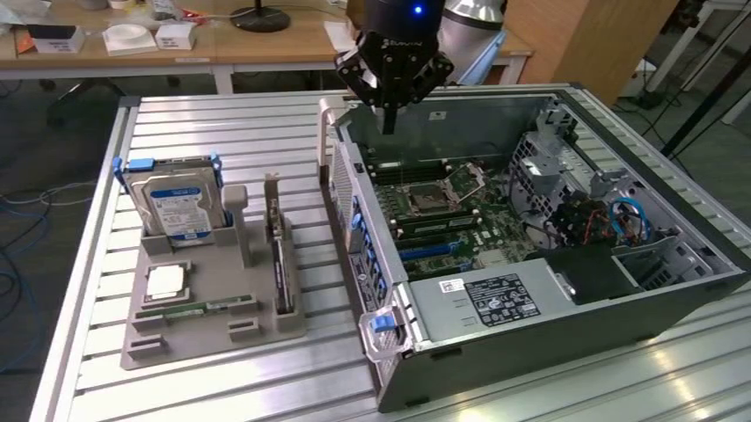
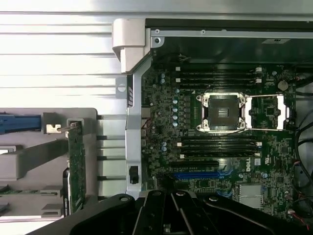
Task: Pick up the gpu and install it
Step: 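Reach for the gpu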
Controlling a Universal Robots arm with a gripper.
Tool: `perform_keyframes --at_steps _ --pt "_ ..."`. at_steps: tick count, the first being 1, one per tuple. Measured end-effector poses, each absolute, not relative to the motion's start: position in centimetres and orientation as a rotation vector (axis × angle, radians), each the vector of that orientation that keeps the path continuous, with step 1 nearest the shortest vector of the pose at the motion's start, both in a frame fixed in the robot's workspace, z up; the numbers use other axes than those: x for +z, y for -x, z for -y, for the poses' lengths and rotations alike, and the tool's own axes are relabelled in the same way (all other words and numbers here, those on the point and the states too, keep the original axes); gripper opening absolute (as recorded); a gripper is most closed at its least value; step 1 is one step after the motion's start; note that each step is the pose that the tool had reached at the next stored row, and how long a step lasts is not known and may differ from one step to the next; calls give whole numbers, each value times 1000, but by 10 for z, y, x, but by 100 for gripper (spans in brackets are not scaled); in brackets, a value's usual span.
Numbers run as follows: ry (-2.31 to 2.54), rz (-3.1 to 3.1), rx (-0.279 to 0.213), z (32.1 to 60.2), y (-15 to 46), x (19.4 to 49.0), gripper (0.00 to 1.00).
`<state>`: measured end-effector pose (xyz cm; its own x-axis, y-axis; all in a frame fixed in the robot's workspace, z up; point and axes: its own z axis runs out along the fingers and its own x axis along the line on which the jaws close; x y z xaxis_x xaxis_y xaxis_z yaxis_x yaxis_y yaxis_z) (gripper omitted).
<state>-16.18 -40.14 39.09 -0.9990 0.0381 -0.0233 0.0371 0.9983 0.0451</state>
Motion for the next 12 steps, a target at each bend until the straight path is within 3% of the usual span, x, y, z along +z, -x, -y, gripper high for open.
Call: perform_keyframes --at_steps 12 --pt "-24 -3117 70 403 179 390 11"
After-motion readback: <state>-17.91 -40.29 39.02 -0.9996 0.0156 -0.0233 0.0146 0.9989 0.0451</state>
